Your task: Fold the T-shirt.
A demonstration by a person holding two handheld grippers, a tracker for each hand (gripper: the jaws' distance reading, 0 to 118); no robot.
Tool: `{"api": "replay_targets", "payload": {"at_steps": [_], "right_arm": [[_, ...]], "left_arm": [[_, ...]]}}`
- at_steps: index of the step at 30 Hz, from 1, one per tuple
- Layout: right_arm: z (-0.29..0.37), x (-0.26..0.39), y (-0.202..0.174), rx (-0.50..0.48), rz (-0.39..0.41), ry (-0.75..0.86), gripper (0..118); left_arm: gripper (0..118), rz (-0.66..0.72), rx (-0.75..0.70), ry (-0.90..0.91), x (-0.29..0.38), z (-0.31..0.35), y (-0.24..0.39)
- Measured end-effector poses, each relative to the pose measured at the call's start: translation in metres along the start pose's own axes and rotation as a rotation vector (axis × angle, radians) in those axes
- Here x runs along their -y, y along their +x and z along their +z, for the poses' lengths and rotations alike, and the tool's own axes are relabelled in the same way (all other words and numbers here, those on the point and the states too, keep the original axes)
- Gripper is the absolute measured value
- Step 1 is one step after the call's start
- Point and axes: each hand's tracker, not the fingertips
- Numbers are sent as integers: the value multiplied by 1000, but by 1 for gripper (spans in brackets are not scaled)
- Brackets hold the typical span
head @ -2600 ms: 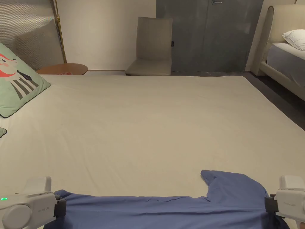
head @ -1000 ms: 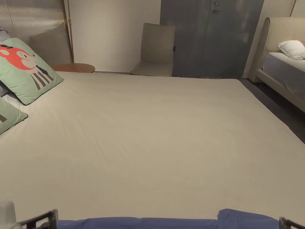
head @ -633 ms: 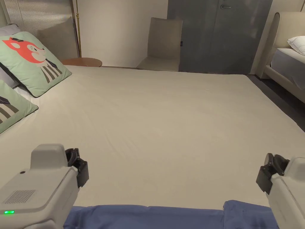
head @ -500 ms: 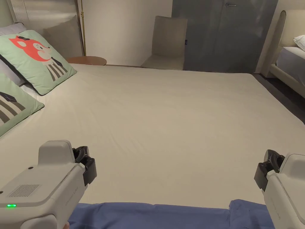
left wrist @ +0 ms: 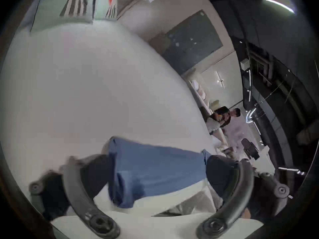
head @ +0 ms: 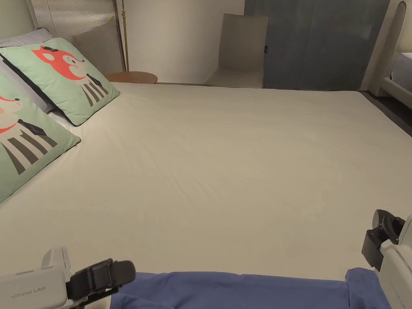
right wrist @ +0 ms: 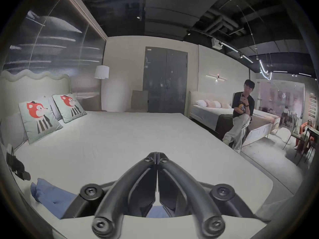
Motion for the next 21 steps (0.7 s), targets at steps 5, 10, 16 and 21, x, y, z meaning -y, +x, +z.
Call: {"api": "replay_targets", "payload": {"at_steps": [5, 10, 16, 21], "right_arm": [[2, 3, -16, -22, 17, -28, 1], [4, 2, -27, -39, 34, -37, 0], [9, -5, -32, -45, 41, -25, 1], [12, -10, -27, -38, 45, -7, 0]], "left_arm": [[109, 163, 42, -71, 6, -23, -37], [109, 310, 226, -70, 11, -52, -37], [6, 306, 15, -104, 16, -76, -42], [6, 363, 83, -27, 7, -31, -61]]}}
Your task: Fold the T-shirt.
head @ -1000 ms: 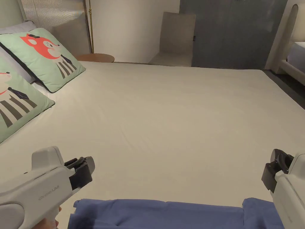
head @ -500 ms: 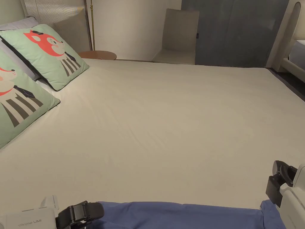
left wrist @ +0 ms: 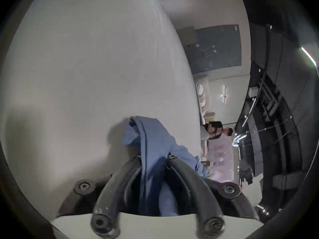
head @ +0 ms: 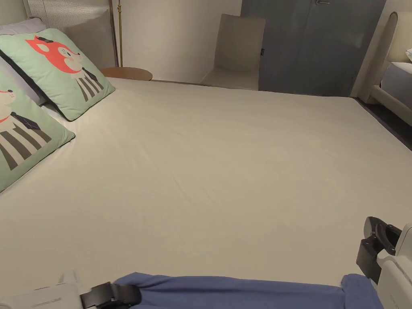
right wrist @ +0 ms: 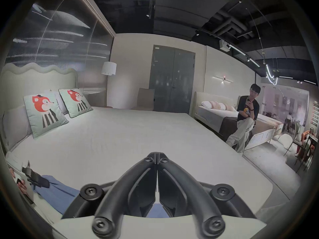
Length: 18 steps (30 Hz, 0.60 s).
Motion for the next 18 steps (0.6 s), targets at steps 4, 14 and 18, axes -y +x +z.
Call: {"api": "replay_targets", "payload": {"at_steps": [4, 14, 18], "right_arm": [[0, 1, 4, 3, -17, 4, 0], [-8, 13, -2, -57, -59, -28, 0], [-4, 14, 7, -65, -61, -17, 0]], "left_arm": [[6, 26, -60, 170, -19, 64, -10], [6, -215, -34, 109, 19, 39, 87], [6, -319, -19, -32, 44, -36, 119]]}}
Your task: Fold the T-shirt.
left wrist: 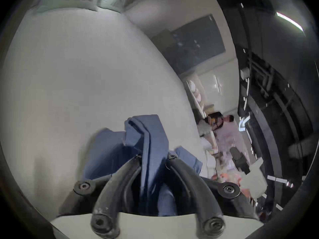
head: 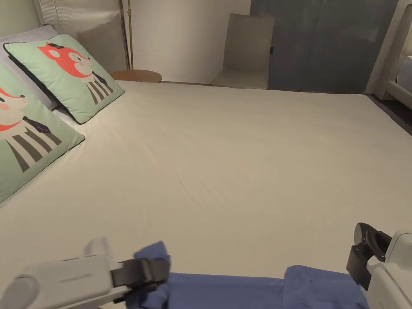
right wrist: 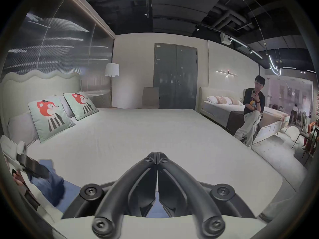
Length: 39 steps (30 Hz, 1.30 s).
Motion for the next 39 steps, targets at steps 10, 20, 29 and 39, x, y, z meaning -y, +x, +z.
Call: {"api": "replay_targets", "payload": {"at_steps": [10, 20, 29, 39], "right_arm": [[14, 7, 46, 64, -33, 9, 1], [11, 17, 60, 65, -92, -8, 1], [10, 23, 64, 48, -112, -23, 0], [16, 22, 81, 96, -137, -16, 0]], "left_arm": [[31, -53, -228, -72, 57, -123, 26], [54, -318, -329, 237, 55, -62, 57], [1, -615, -573, 95, 112, -140, 68], [1, -810, -582, 82, 164, -193, 116]]}}
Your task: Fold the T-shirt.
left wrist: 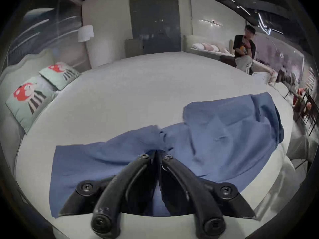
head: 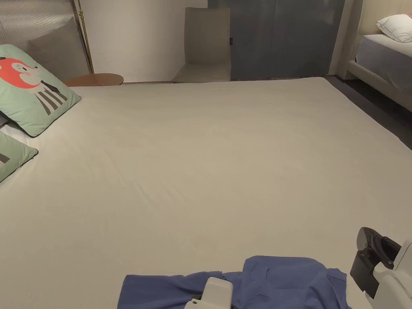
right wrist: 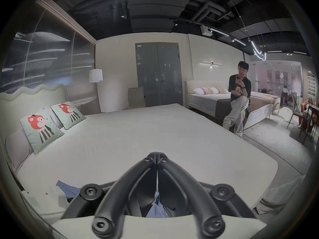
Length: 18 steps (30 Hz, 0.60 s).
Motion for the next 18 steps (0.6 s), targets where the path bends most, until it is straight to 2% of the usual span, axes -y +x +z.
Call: {"api": "replay_targets", "payload": {"at_steps": [4, 8, 11, 13, 16, 17, 18], "right_arm": [[1, -1, 1, 3, -8, 4, 0], [3, -2, -2, -2, -2, 7, 1], [1, -4, -6, -10, 0, 6, 0], [-1, -4, -10, -17, 0, 5, 1], [-4, -2, -17, -35, 0, -3, 0], [-5, -1, -19, -42, 0, -8, 1], [-6, 0, -22, -46, 2, -12, 1]], "left_arm": [[1, 105, 212, -31, -8, 0, 1], [1, 230, 303, 21, -17, 19, -29], [1, 433, 415, 74, -22, 41, -90], [1, 577, 439, 77, -22, 52, -141], [2, 691, 480, 60, -12, 63, -212], [9, 709, 480, 55, -7, 65, -229], [32, 724, 465, 23, -3, 66, -244]]}}
